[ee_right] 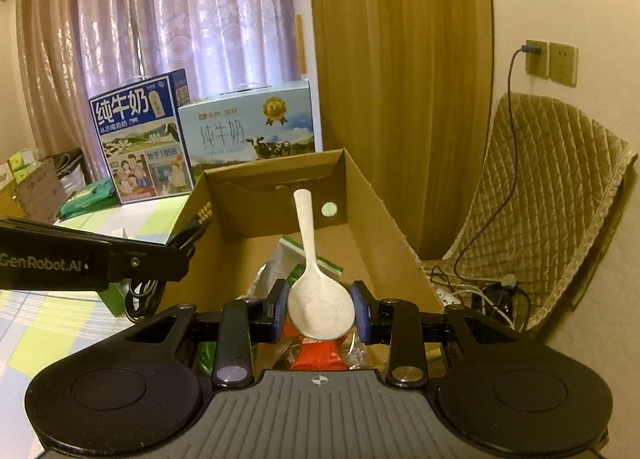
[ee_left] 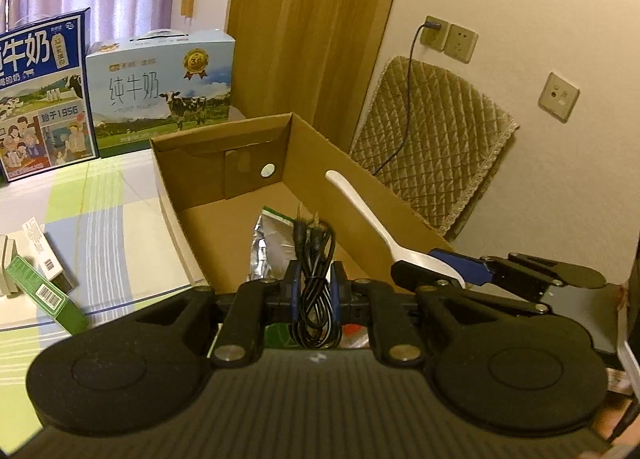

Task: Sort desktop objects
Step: 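Release the spoon and cable into the cardboard box with both grippers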

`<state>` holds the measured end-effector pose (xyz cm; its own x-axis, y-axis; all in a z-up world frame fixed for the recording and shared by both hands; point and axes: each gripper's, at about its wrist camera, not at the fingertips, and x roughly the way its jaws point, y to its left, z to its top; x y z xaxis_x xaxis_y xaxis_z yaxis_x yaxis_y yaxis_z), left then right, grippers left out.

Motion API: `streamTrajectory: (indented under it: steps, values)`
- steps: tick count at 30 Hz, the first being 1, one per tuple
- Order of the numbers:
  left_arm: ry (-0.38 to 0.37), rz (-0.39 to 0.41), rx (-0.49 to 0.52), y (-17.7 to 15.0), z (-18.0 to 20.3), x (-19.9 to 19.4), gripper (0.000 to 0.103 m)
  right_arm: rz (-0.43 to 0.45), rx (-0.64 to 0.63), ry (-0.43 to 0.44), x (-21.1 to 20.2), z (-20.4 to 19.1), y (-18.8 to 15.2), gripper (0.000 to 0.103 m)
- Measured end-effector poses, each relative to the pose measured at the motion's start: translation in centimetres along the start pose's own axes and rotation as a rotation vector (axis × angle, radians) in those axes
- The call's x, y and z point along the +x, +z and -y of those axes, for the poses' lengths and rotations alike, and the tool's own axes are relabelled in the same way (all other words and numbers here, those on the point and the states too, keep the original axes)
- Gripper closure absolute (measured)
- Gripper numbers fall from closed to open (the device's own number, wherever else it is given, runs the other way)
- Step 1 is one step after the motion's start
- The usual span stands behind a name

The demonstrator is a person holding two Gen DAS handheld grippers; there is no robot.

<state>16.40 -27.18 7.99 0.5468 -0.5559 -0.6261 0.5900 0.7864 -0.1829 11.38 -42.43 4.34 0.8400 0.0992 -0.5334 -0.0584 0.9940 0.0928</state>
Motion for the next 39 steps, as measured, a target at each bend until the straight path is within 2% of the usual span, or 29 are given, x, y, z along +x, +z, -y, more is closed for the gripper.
streamTrajectory:
  steps: [10, 21, 27, 39]
  values:
    - [0.030, 0.028, -0.037, -0.5, -1.5, -1.7, 0.090, -0.002, 0.004, 0.000, 0.2, 0.0, 0.0, 0.072]
    - [0.050, 0.037, -0.078, -1.5, -3.1, -3.3, 0.081, 0.019, 0.005, 0.038, 1.5, -0.9, 0.9, 0.072]
    - [0.065, 0.037, -0.078, -2.6, -3.7, -4.2, 0.076, 0.004, 0.005, 0.039, 1.0, -1.0, -0.1, 0.060]
    - [0.084, 0.031, -0.109, -4.8, -4.7, -5.8, 0.071, -0.019, 0.032, 0.023, -1.6, -1.5, -1.9, 0.047]
